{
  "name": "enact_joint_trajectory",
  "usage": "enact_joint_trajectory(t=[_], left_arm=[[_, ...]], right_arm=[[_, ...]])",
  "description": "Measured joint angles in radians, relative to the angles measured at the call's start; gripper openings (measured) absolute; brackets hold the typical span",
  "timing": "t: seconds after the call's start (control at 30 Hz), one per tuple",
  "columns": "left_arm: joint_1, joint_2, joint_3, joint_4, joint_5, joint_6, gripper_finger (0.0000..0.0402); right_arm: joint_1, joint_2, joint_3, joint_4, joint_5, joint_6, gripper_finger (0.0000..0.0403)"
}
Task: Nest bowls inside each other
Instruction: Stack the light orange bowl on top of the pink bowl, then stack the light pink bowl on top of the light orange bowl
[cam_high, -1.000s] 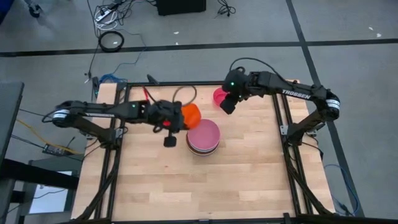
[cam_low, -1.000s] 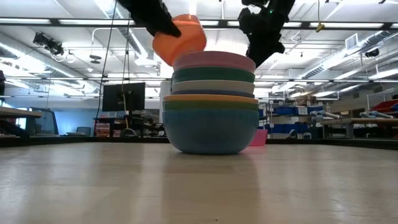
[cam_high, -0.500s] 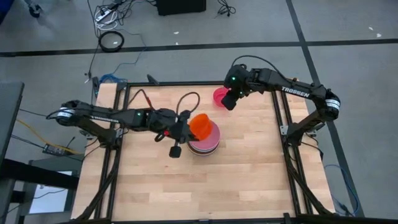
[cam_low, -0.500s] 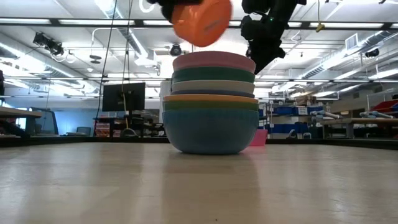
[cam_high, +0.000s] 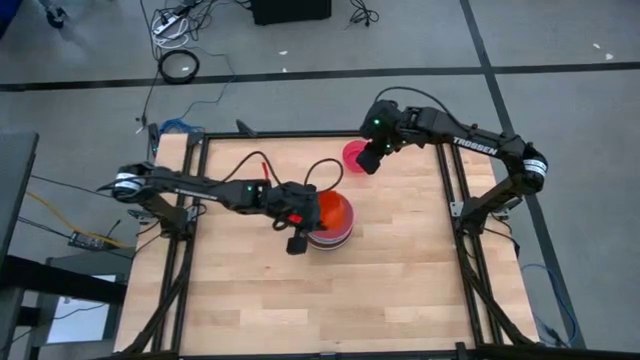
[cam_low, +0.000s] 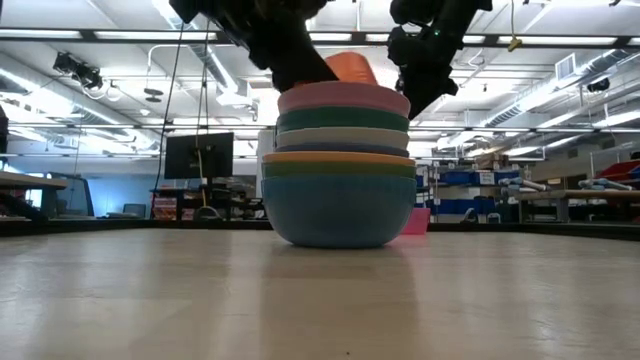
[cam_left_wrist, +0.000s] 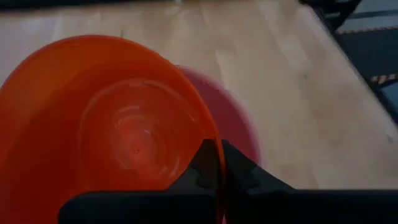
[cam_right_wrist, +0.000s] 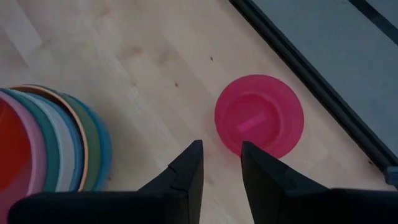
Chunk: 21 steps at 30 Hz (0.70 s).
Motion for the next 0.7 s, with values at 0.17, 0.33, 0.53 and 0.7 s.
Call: enact_joint_trajectory(t=[0.17,0.33,0.53,0.7], left_arm=[[0.001,0.01,-0.001,0.005,-0.005,-0.036,0.0031],[0.007,0.01,0.0,0.004,-0.014,-0.06,0.0072],[0.005,0.01,0.084,-0.048,-0.013,-0.057,0.0101],[0.004,0.01,0.179,-0.147,-0.013,-0.035,0.011]], right_arm=[[0.0,0.0,0.0,0.0,-0.001,0.0,0.0094],[-0.001,0.0,0.0,-0.016,-0.001,-0.011,0.0096],[-0.029,0.002,0.0,-0.031,-0.009,-0.072,0.0094],[-0.061,0.049,0.0,-0.085,-0.069,-0.151,0.0097]])
